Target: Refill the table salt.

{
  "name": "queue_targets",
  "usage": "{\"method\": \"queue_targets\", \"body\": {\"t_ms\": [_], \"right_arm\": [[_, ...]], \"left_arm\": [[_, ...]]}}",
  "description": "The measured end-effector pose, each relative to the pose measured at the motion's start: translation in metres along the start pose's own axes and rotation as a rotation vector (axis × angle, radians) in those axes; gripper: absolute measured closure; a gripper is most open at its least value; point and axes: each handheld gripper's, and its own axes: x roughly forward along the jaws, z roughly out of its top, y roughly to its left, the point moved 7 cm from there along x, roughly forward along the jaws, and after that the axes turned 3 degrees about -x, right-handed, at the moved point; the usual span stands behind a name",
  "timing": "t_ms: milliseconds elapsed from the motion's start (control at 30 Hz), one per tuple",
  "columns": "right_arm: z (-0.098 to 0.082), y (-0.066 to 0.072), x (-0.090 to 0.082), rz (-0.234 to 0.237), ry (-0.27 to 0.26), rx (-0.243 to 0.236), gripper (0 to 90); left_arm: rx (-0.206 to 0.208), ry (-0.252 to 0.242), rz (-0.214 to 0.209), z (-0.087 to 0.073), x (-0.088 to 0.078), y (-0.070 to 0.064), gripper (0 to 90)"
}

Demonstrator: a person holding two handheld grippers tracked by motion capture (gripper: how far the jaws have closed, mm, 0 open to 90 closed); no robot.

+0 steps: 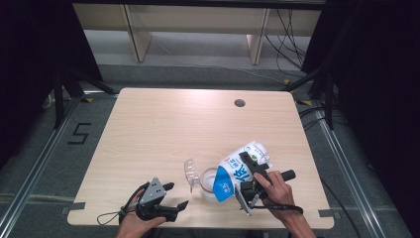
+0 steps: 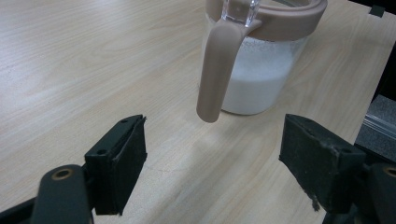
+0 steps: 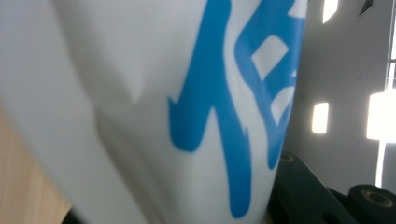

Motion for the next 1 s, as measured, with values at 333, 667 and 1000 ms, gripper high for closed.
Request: {"method": "queue_targets", "body": {"t_ms": [333,667,1000], "right_arm": [[-0.01,-0.002,0.001,0.023,-0.001,0.11,77.5],[-0.029,0.001,0.004,0.083,-0.015,0.352,78.5],[-0.049,0.003,0.007,0.136,-0.038,0.58,81.6]], "left_arm": [[0.015,0.015,0.008,-0.001,-0.001,0.002,22.1],[-0.002,0.0,-0.002,0.0,0.0,0.0,22.1],[0.019,0.001,0.001,0.001,0.0,0.001,22.1]]}}
